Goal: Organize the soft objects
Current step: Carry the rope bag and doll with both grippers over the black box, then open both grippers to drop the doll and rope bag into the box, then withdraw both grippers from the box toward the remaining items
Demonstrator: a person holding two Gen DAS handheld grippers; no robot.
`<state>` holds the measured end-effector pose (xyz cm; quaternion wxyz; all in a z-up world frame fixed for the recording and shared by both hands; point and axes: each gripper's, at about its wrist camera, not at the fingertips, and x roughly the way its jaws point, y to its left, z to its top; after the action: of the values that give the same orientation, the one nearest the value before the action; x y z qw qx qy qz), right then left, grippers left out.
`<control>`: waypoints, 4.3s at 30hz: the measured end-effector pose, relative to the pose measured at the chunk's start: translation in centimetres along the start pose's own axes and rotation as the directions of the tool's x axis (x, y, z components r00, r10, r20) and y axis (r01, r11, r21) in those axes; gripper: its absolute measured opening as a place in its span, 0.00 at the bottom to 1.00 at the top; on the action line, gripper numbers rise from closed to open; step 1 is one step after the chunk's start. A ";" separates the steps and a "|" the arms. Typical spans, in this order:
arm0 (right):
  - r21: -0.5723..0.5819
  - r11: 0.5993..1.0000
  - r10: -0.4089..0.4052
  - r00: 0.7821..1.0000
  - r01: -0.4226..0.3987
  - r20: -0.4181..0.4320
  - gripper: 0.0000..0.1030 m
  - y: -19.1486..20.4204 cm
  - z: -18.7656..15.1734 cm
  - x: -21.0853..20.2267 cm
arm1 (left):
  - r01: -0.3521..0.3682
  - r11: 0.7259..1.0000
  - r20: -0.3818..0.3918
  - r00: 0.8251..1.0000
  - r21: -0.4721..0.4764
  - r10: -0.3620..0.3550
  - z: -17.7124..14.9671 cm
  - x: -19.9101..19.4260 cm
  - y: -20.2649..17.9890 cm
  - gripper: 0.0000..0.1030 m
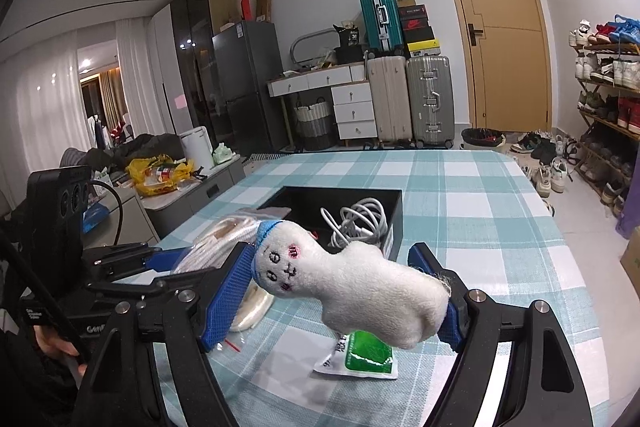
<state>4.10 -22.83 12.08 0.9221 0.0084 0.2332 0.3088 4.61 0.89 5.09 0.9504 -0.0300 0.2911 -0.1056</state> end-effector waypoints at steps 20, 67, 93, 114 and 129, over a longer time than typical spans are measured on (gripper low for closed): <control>0.094 0.995 0.022 0.998 -0.027 0.055 0.78 -0.6 6.7 -1.6 | -0.086 0.995 0.059 0.994 -0.041 0.088 3.1 0.3 3.6 0.41; -0.061 0.998 -0.043 0.980 0.031 -0.193 0.78 -2.7 7.2 16.1 | -0.081 0.997 -0.064 0.995 -0.002 0.081 6.4 10.6 3.3 0.41; 0.002 0.996 -0.083 0.982 0.085 -0.167 0.98 -4.9 5.8 12.1 | -0.127 0.991 -0.046 0.991 -0.044 0.125 6.3 8.4 4.2 0.91; 0.021 0.993 -0.103 0.942 0.115 -0.320 0.99 -4.2 -0.8 8.5 | -0.178 0.982 -0.103 0.980 -0.055 0.172 1.1 4.8 4.9 1.00; -0.012 0.998 -0.068 0.919 0.069 -0.387 0.99 -2.5 -3.8 8.9 | -0.176 0.984 -0.139 0.975 0.008 0.176 -0.8 5.5 3.4 1.00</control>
<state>10.13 -20.20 4.54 0.8680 -0.0599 0.4113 0.2718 9.22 3.03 1.04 0.9332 0.0010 0.3586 -0.0222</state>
